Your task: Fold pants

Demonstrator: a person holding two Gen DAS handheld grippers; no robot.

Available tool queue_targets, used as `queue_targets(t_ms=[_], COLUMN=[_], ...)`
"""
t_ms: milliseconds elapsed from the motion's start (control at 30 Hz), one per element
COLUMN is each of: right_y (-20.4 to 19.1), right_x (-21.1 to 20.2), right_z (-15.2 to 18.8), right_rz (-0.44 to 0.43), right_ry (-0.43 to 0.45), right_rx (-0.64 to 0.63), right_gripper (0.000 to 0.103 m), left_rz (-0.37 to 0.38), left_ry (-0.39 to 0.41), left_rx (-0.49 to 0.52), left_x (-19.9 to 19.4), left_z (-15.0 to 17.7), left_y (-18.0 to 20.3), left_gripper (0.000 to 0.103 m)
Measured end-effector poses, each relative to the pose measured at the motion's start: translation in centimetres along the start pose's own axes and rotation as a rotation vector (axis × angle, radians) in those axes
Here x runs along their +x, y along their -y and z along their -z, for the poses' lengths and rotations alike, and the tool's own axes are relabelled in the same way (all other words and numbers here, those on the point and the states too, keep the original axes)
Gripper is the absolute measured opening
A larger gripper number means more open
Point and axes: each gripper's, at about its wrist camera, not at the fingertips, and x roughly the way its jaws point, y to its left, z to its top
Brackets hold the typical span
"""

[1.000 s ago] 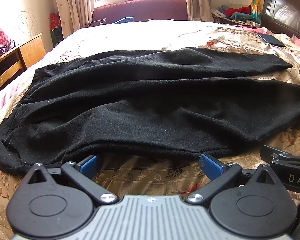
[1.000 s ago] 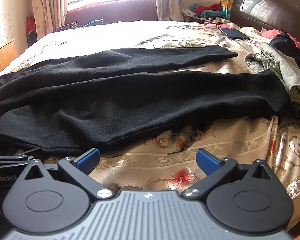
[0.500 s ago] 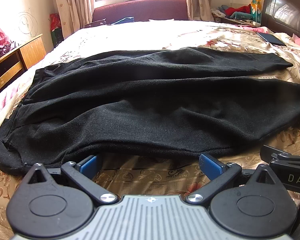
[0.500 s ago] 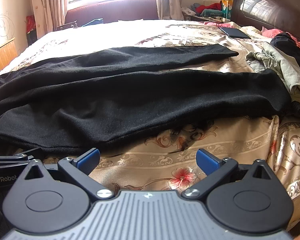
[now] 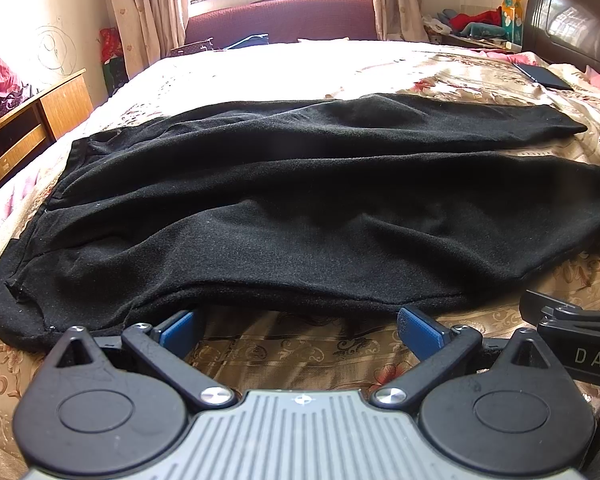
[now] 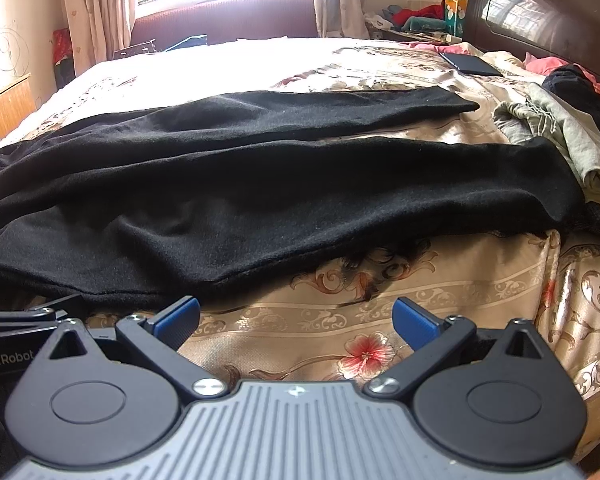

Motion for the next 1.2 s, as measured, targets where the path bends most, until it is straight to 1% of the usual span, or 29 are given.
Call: queue_targets(t_ms=[333,467,533,633,700,767,867,967,1000,1100,1167,1200], right_y=[-0.1,-1.0,-1.6,-3.2,-5.3,-7.7,-12.9,-18.5,-20.1,-25.0,-27.6,-28.7], right_x=[0.1,-1.0,-1.4,-2.1,-2.7,-3.1,-3.4,-3.4,-3.3,-2.7,-2.2,-1.7], right_z=[-0.1,-1.1,-1.8,-3.3,-4.3,-5.1,-5.5,-4.8,-4.6,-3.6,-2.7,-2.4], right_rz=[-0.011,-0.039,-0.066,-0.132,-0.197,-0.277,-0.421,-0.524,-0.557,-0.656,-0.643,-0.635], right_ry=[0.0,0.052,0.067,0.087,0.111,0.114,0.111,0.108,0.104,0.065,0.067,0.061], right_rx=[-0.004,-0.047,-0.064,-0.097,-0.137,-0.181,-0.297,-0.445,-0.489,-0.607,-0.68,-0.715], right_gripper=[0.102,0.101,0.101,0.101,0.101,0.101,0.101,0.101,0.1,0.1,0.096,0.093], left_rz=[-0.003,0.001,-0.003,-0.018,-0.075,-0.136,-0.223,-0.328,-0.346,-0.346,-0.37,-0.367], left_ry=[0.0,0.001,0.007,0.051,0.093,0.109,0.075,0.015,-0.008,-0.054,-0.09,-0.11], left_rx=[-0.002,-0.035,-0.03,-0.043,-0.061,-0.096,-0.177,-0.208,-0.222,-0.257,-0.243,-0.239], left_x=[0.0,-0.3,-0.7,-1.9,-2.9,-3.5,-3.6,-3.0,-2.5,-1.0,0.6,1.4], left_z=[-0.1,-0.9,-1.6,-2.9,-3.5,-3.6,-2.7,-0.8,-0.4,0.6,1.0,1.1], left_y=[-0.1,-0.9,-1.7,-4.2,-6.8,-9.9,-15.8,-20.5,-21.6,-24.3,-25.5,-26.0], left_gripper=[0.103,0.103,0.103,0.103,0.103,0.103,0.103,0.103,0.103,0.103,0.098,0.097])
